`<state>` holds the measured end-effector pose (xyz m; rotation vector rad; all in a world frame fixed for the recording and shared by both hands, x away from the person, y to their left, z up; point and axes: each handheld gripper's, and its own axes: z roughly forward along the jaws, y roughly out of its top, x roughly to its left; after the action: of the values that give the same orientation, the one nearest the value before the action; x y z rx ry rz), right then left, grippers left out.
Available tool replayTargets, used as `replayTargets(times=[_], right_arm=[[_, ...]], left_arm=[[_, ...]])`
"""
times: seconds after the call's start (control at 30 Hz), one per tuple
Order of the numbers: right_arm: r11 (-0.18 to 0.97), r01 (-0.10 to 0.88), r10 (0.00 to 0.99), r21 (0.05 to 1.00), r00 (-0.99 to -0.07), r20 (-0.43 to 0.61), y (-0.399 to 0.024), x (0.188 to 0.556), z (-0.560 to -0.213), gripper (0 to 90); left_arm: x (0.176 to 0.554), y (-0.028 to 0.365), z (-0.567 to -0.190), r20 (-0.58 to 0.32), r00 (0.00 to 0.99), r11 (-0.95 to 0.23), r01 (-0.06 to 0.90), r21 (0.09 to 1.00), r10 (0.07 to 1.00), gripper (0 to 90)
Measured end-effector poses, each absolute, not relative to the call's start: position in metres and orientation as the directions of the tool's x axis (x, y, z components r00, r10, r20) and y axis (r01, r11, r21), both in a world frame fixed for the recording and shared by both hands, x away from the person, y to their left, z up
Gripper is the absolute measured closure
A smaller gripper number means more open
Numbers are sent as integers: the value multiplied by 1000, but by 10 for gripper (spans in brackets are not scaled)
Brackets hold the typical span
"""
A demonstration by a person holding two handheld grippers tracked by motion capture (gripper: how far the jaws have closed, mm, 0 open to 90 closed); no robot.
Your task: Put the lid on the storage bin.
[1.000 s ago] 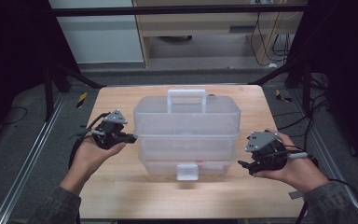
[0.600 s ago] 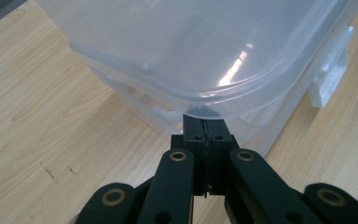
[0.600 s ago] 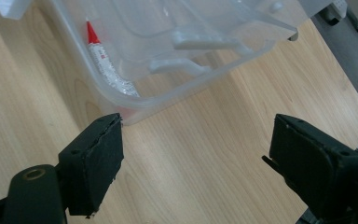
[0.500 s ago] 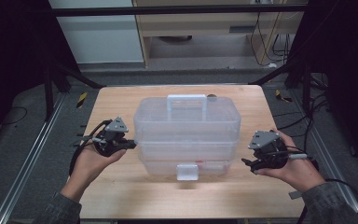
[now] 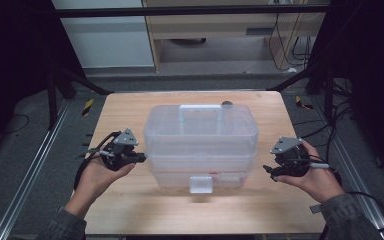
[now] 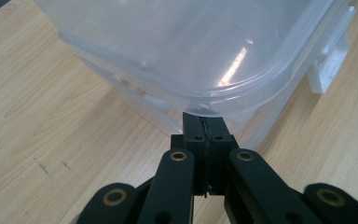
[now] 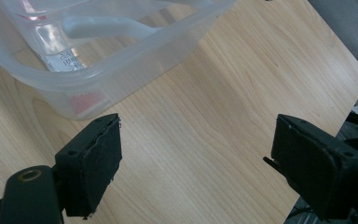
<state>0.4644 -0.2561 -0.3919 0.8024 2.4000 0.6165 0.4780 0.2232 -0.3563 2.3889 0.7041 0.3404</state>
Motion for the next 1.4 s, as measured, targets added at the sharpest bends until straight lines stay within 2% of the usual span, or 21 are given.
replayTargets(times=[0.2,0.4,0.67,0.87,0.9,0.93,0.97,1.0,1.1,1.17,1.27,1.4], right_arm=[[716,430,665,550,-662,-347,-258,469,-393,182],[693,484,704,535,-617,-353,-262,482,-403,208],[678,534,722,506,-614,-320,-265,513,-422,231],[610,581,779,538,-564,-274,-266,535,-431,243],[597,589,790,545,-548,-273,-266,537,-431,242],[585,596,800,550,-535,-271,-267,540,-432,239],[572,606,811,552,-519,-270,-269,543,-433,228],[563,612,818,555,-510,-266,-270,544,-434,220],[511,643,852,570,-464,-241,-273,550,-438,177],[481,663,871,573,-435,-228,-276,553,-441,150],[443,679,892,585,-398,-213,-278,556,-447,119],[388,696,916,604,-362,-172,-282,559,-456,99]], left_arm=[[487,240,-362,156,779,-700,432,568,607,899],[503,258,-376,190,718,-664,464,587,670,896],[526,265,-406,170,696,-656,524,543,697,899],[542,261,-422,165,676,-637,545,545,718,896],[544,260,-424,177,668,-637,544,546,723,865],[547,259,-428,194,650,-631,551,546,735,772],[549,259,-430,199,636,-624,561,544,746,612],[552,259,-433,202,618,-611,574,545,760,495],[557,259,-440,208,593,-593,585,553,778,313],[560,259,-445,212,593,-596,583,552,777,216],[563,259,-456,191,584,-579,603,550,789,137],[566,261,-468,158,566,-543,617,569,809,90]])
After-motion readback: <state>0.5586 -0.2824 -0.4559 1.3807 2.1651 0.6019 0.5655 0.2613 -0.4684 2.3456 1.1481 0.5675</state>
